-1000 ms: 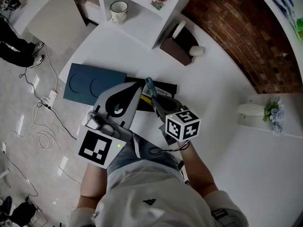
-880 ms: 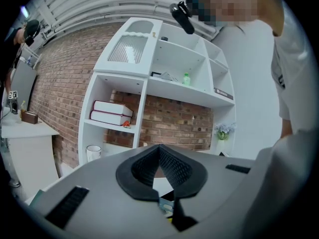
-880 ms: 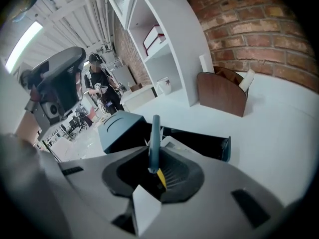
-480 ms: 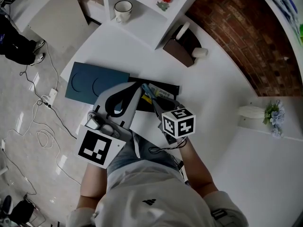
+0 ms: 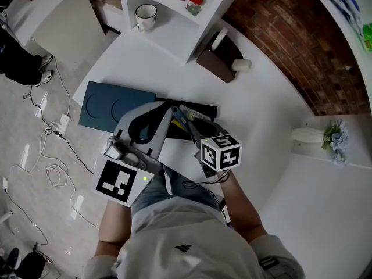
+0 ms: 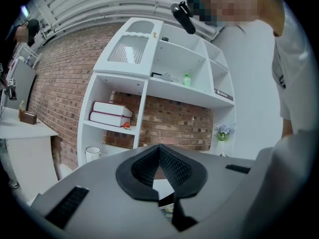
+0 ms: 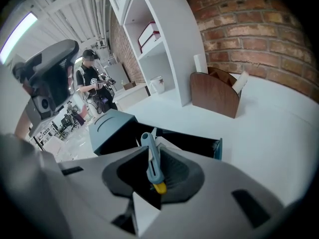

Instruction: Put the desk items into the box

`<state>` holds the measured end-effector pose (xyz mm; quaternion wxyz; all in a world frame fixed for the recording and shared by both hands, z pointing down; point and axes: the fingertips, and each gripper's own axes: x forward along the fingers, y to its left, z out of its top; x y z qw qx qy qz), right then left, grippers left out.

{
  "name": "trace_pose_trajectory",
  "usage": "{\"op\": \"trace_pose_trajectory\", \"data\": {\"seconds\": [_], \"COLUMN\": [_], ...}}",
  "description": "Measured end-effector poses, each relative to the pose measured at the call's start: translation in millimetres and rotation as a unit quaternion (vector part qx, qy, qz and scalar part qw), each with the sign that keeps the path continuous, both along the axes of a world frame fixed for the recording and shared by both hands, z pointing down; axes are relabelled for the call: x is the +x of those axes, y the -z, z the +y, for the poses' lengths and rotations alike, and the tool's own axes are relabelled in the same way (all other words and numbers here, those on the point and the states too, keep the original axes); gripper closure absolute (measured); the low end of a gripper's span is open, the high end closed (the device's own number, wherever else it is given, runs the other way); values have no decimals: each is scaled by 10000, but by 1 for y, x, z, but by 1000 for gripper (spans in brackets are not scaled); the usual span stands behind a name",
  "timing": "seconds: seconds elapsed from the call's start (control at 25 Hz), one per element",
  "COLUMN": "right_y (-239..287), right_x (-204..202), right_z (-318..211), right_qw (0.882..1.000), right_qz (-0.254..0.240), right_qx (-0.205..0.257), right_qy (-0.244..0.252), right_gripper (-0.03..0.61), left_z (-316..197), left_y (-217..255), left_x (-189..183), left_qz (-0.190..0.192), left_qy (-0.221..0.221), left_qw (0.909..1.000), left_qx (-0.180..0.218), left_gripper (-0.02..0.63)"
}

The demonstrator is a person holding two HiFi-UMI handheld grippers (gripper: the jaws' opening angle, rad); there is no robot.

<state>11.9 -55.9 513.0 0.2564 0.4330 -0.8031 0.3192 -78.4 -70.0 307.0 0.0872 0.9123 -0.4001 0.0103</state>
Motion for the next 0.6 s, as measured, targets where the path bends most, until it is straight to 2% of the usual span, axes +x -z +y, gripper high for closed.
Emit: {"op": "trace_pose_trajectory", "data": {"seconds": [0.12, 0.36, 0.6], "right_y": [21, 73, 124], "right_x": [0, 8, 20], "right_z": [-4, -15, -18], "right_qw": [9990, 9907, 9781], "right_qz": [-257, -620, -916], "right_qx": [355, 1173, 1796], "right_qy": [-77, -301, -522], "right_gripper": [506, 566, 569], "left_z": [-2, -6, -9], "left_y": [4, 14, 25], "left_x": [6, 28, 57], "left_qz": [12, 34, 38], "left_qy": [-101, -436, -882], "left_qw": [9999, 9989, 9958], "left_qx": [44, 155, 244], "left_gripper": [601, 601, 601]}}
